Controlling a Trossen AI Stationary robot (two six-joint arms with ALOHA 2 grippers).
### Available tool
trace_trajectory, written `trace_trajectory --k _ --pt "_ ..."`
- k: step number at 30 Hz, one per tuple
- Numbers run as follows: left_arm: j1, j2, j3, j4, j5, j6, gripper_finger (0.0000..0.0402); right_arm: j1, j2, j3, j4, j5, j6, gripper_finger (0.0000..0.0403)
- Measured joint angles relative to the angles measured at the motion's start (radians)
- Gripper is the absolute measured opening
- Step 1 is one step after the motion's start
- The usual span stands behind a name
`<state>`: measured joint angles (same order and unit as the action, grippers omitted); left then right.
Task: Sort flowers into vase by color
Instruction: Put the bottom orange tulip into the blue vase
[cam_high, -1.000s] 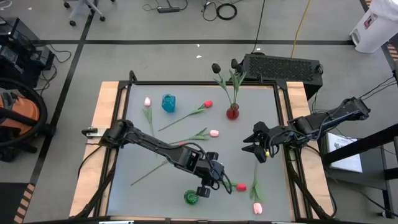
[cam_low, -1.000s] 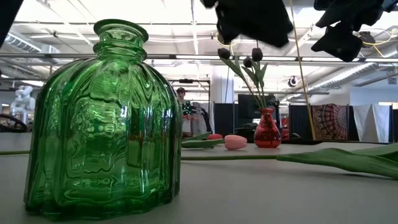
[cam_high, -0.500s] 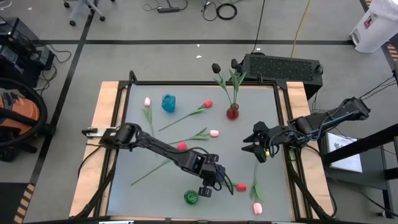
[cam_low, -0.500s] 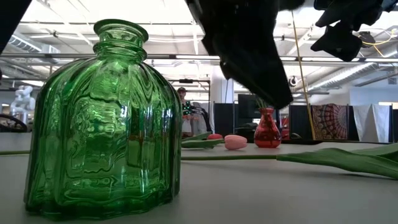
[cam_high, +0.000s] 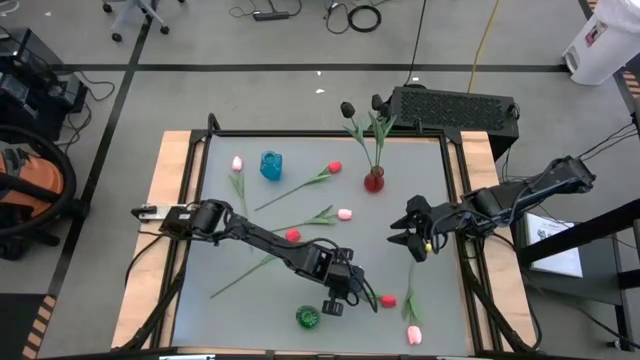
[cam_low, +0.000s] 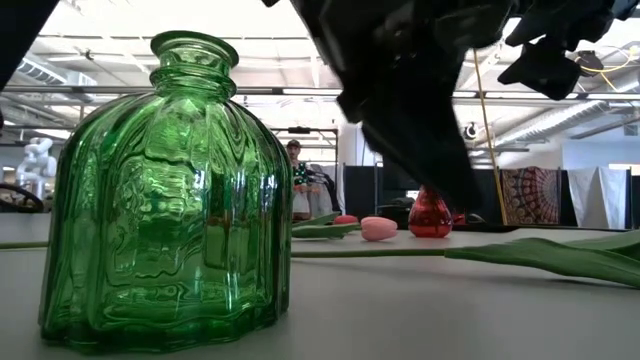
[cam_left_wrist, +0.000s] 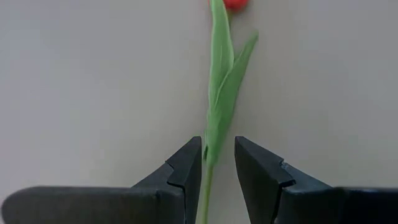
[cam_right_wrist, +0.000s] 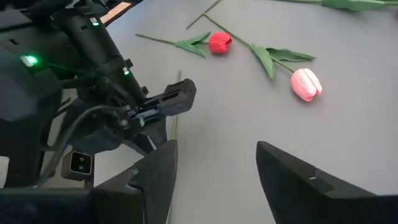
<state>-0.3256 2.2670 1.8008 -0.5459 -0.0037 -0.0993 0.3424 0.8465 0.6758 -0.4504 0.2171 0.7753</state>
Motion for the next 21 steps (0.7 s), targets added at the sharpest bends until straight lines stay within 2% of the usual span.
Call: trace_trajectory --k 21 --pt "0.003 0.038 0.001 0.012 -0.013 0.000 0.0102 0.000 0.024 0.000 0.013 -0.002 -0.001 0.0210"
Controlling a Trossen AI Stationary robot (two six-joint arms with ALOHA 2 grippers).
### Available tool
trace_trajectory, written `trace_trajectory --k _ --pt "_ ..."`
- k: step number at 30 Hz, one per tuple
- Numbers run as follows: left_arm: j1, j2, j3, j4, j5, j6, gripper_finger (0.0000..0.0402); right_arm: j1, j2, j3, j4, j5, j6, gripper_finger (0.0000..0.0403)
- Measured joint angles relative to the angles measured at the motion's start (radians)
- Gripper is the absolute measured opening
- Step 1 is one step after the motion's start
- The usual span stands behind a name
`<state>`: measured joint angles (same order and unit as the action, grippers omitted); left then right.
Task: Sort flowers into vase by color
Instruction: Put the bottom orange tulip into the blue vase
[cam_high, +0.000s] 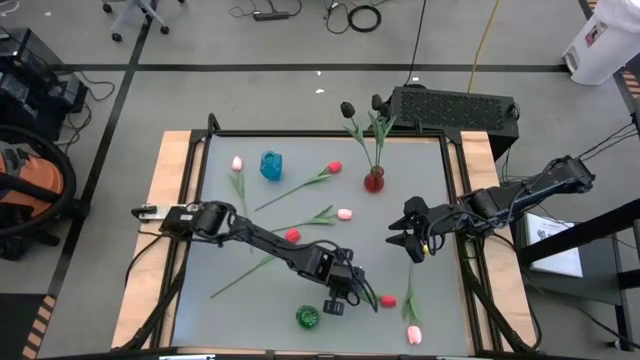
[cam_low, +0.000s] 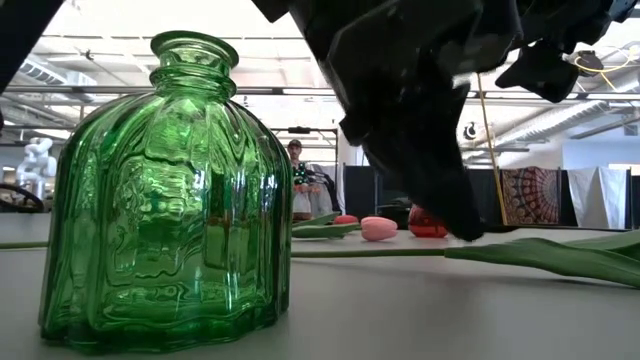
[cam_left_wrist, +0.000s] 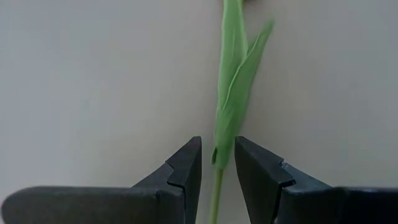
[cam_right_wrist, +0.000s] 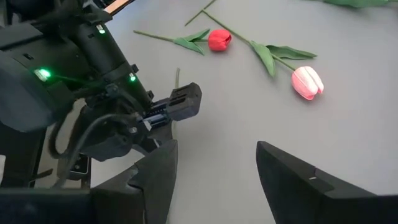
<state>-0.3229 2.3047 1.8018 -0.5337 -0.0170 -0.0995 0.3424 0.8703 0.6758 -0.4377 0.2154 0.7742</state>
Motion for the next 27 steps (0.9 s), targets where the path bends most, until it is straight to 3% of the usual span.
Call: trace_trajectory --k 19,27 --pt "0.001 0.029 0.000 0.005 0.016 -0.053 0.0101 0.000 0.000 0.000 -0.001 0.000 -0.009 0.0210" --pt "0.001 0.029 0.000 0.004 0.016 -0.055 0.0033 0.000 0.000 0.000 -0.001 0.000 -0.011 0.0210"
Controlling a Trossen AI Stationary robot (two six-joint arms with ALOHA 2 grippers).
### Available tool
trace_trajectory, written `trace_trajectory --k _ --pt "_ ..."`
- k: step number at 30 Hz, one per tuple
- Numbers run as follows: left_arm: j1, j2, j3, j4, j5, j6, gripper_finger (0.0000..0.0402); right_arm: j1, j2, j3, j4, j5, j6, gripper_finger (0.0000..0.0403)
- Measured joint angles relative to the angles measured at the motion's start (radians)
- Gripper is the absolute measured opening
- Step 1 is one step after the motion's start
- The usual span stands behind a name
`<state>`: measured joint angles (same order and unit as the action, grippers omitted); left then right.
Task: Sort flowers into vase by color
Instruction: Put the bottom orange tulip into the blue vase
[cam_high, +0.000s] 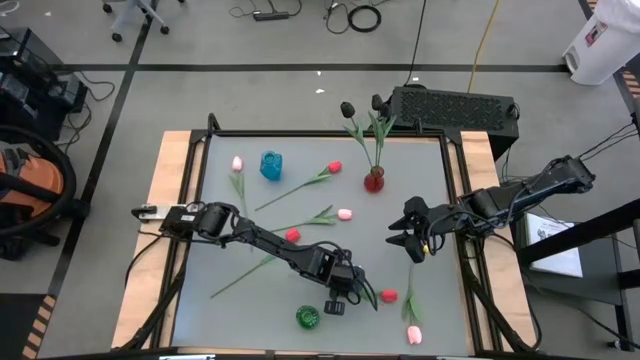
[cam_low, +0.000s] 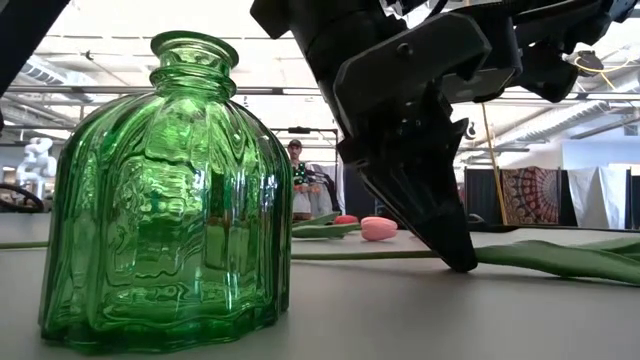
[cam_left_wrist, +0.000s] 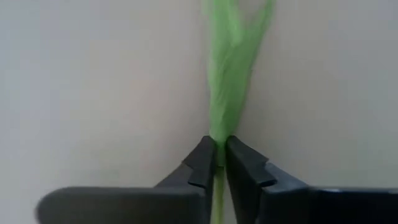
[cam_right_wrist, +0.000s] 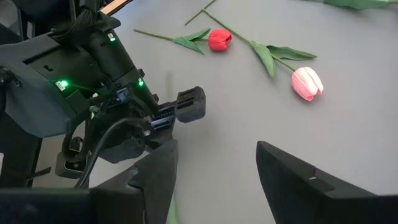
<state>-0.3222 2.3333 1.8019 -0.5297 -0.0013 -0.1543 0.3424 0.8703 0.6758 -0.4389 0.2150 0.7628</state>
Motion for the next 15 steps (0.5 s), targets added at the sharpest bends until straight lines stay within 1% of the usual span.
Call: trace_trajectory --k 2,3,15 --pt "0.000 0.000 0.000 0.000 0.000 -0.018 0.0013 0.000 0.000 0.000 0.000 0.000 0.000 0.0210" --pt "0.000 0.000 0.000 0.000 0.000 -0.024 0.0010 0.000 0.000 0.000 0.000 0.000 0.000 0.0210" --pt "-0.001 -0.005 0.000 -0.005 -0.027 -0.024 0.0005 0.000 0.000 0.000 0.000 0.001 -0.016 0.0210"
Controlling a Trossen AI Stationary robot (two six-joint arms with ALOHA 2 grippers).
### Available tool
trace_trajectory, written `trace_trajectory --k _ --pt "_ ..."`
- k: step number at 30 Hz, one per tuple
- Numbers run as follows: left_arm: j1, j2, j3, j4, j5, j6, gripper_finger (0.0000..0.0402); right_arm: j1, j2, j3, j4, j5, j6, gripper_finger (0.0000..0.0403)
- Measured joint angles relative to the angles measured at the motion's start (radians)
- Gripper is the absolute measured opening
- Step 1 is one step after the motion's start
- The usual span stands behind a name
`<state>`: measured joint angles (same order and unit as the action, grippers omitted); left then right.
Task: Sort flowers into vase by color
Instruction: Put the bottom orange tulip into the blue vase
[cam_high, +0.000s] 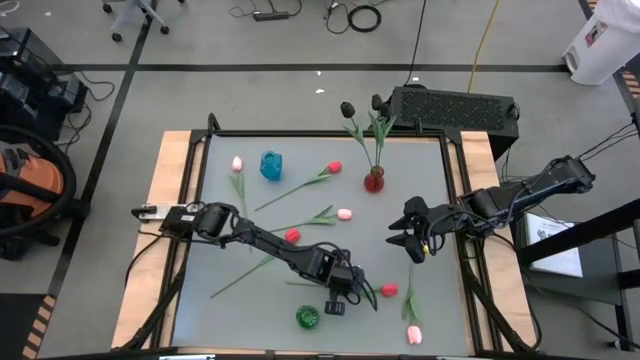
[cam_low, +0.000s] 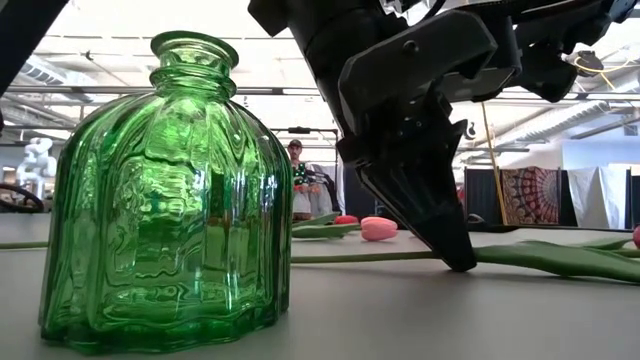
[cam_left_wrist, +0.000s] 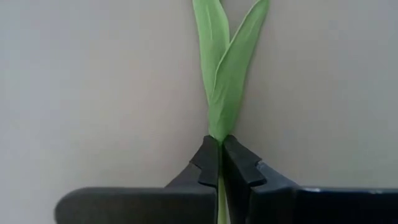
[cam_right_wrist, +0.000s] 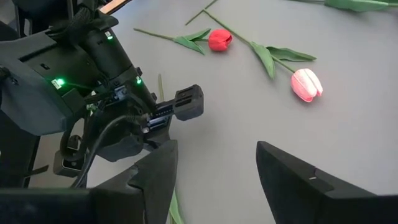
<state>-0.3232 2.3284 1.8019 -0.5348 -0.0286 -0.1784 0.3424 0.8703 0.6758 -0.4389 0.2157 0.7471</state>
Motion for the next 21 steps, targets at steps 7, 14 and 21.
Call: trace_trajectory --k 7,14,21 --pt "0.001 -0.012 0.000 -0.030 -0.026 -0.054 0.0003 0.000 0.000 0.000 -0.002 0.000 -0.008 0.0210" --pt "0.001 -0.076 -0.001 -0.059 -0.168 -0.078 0.0003 0.000 0.000 0.000 -0.013 0.000 -0.011 0.0210" --pt "0.017 -0.179 -0.001 -0.067 -0.331 -0.079 0.0002 0.000 0.000 0.000 -0.016 0.001 -0.026 0.0210"
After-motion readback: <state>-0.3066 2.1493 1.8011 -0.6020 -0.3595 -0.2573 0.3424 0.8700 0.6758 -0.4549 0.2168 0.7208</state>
